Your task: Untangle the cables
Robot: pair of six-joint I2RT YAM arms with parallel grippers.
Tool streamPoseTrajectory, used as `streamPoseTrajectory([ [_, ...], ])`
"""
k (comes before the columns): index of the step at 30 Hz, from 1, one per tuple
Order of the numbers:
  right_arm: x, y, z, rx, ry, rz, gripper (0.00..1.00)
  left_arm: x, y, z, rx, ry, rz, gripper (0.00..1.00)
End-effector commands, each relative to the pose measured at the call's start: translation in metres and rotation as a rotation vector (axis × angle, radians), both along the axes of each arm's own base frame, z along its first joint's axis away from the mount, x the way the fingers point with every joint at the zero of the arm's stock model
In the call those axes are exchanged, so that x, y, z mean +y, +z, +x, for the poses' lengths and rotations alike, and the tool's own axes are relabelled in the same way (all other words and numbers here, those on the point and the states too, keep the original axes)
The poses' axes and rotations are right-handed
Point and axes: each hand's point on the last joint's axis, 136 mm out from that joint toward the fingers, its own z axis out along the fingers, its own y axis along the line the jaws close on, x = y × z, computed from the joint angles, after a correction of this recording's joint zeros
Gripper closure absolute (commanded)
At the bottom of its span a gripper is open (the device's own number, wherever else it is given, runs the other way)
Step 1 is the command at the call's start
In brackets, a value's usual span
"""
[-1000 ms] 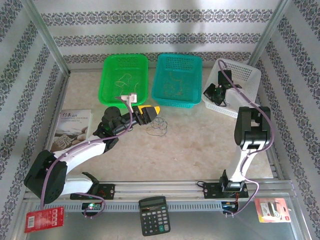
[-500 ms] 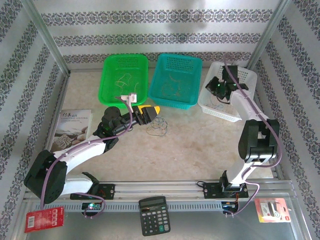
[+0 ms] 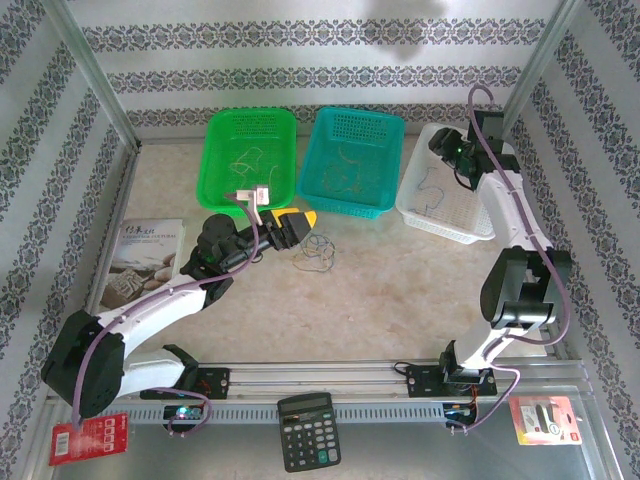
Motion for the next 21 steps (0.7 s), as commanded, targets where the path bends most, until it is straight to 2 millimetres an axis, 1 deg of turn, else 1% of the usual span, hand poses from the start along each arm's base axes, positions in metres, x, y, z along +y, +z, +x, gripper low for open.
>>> streamPoseTrajectory([
  [1,0.02,0.023,-0.014,-0.066,0.062,0.017,0.42,0.0,-0.006,-0.003,0.002,0.012,0.03,0.0],
  [6,0.061,0.029,-0.034,-0.096,0.17,0.031,0.42,0.005,-0.016,0.001,0.033,0.052,0.047,0.0],
  [8,0.081,0.03,-0.043,-0.103,0.221,0.034,0.43,0.01,-0.022,0.004,0.05,0.086,0.061,0.0],
  [12,0.13,0.021,-0.067,-0.097,0.343,0.026,0.42,0.026,-0.038,0.009,0.099,0.182,0.109,0.0],
  [15,0.165,0.005,-0.085,-0.07,0.431,0.003,0.43,0.039,-0.053,0.012,0.153,0.254,0.16,0.0],
  [18,0.201,-0.017,-0.105,-0.028,0.522,-0.025,0.43,0.053,-0.069,0.014,0.224,0.321,0.218,0.0],
  [21,0.236,-0.041,-0.124,0.021,0.611,-0.051,0.43,0.07,-0.09,0.014,0.319,0.399,0.278,0.0],
])
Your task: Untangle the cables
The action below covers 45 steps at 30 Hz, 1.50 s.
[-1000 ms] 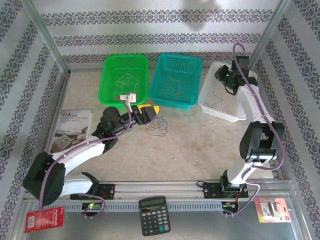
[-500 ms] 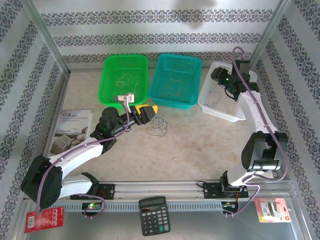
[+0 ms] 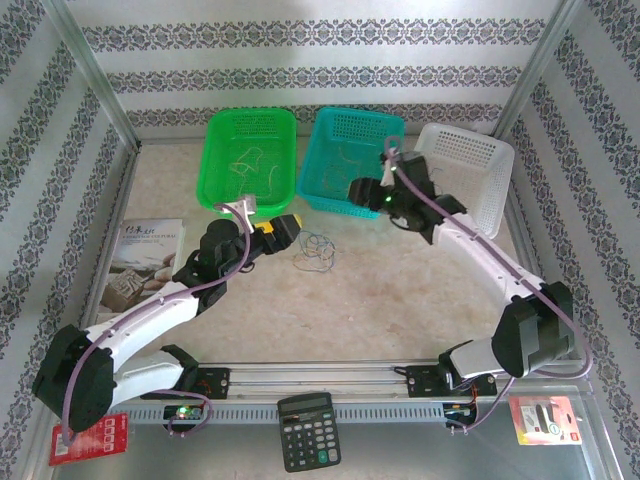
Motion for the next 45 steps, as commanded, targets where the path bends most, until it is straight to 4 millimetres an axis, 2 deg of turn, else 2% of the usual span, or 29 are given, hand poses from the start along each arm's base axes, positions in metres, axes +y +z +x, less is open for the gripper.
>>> streamPoseTrajectory([
  [1,0.028,-0.026,-0.014,0.021,0.075,-0.059,0.43,0.027,-0.033,-0.001,0.14,0.13,0.112,0.0],
  [4,0.056,-0.048,-0.026,0.065,0.147,-0.092,0.43,0.041,-0.045,-0.003,0.19,0.184,0.128,0.0],
  [8,0.089,-0.075,-0.033,0.13,0.239,-0.145,0.45,0.058,-0.05,-0.006,0.215,0.253,0.142,0.0],
  [11,0.106,-0.092,-0.033,0.162,0.291,-0.213,0.47,0.076,-0.052,-0.009,0.235,0.331,0.161,0.0],
  [15,0.12,-0.112,-0.029,0.187,0.314,-0.316,0.51,0.097,-0.051,-0.015,0.236,0.413,0.157,0.0],
  [20,0.124,-0.133,-0.021,0.223,0.289,-0.407,0.55,0.111,-0.049,-0.021,0.225,0.465,0.136,0.0],
  [31,0.129,-0.155,-0.005,0.226,0.27,-0.515,0.67,0.113,-0.047,-0.019,0.208,0.469,0.108,0.0],
  [39,0.133,-0.172,-0.004,0.26,0.285,-0.529,0.67,0.113,-0.043,-0.018,0.203,0.475,0.086,0.0],
  [45,0.131,-0.189,-0.009,0.296,0.292,-0.543,0.73,0.114,-0.043,-0.02,0.203,0.477,0.078,0.0],
])
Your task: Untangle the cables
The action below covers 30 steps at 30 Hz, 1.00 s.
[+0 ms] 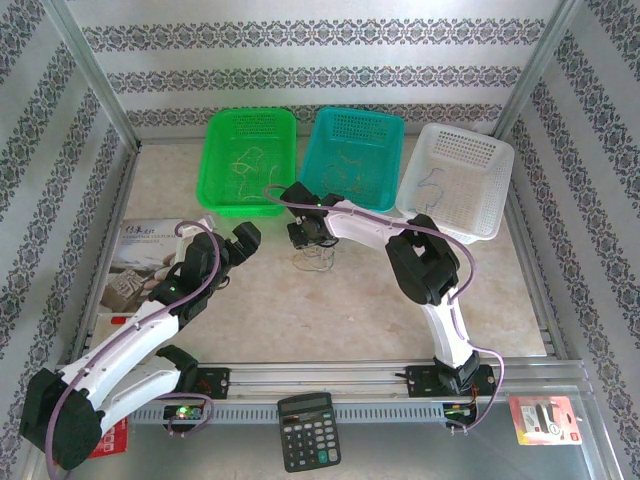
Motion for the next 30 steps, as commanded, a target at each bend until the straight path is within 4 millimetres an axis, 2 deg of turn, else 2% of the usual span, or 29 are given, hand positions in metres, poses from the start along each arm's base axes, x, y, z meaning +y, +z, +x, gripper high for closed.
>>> streamPoseTrajectory([
  [1,0.002,-0.009,-0.005,0.019,0.016,-0.029,0.75,0.009,0.001,-0.001,-0.012,0.038,-0.018,0.0],
  [5,0.0,-0.007,-0.007,0.011,0.013,-0.025,0.88,0.009,0.001,-0.002,-0.013,0.039,-0.023,0.0],
  [10,0.006,0.024,-0.016,-0.026,0.029,0.037,1.0,0.007,0.001,-0.003,-0.015,0.026,-0.027,0.0],
  [18,0.009,0.081,-0.038,-0.079,0.02,0.251,1.0,-0.014,-0.006,0.002,-0.017,-0.07,-0.059,0.0],
  [25,0.001,0.107,-0.055,-0.068,-0.004,0.475,1.0,-0.048,-0.009,0.013,-0.012,-0.224,-0.112,0.0],
  [30,-0.005,0.137,-0.057,-0.102,-0.002,0.598,1.0,-0.07,-0.008,0.019,-0.041,-0.323,-0.165,0.0],
])
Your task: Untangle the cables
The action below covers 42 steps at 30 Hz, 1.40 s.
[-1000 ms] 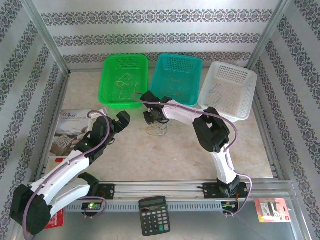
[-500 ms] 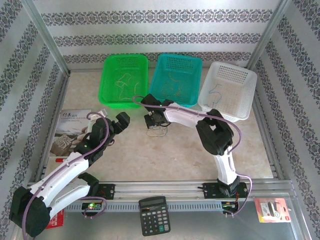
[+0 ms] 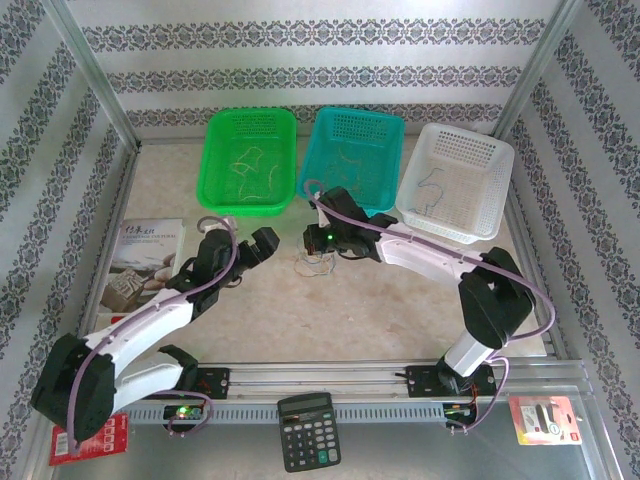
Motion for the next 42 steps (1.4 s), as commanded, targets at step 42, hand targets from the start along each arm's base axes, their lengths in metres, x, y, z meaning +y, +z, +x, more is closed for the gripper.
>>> streamPoseTrajectory([
  [42,-0.018,0.233,-0.024,-0.276,0.084,0.575,1.0,-0.095,0.094,0.006,-0.425,-0.569,-0.035,0.0],
])
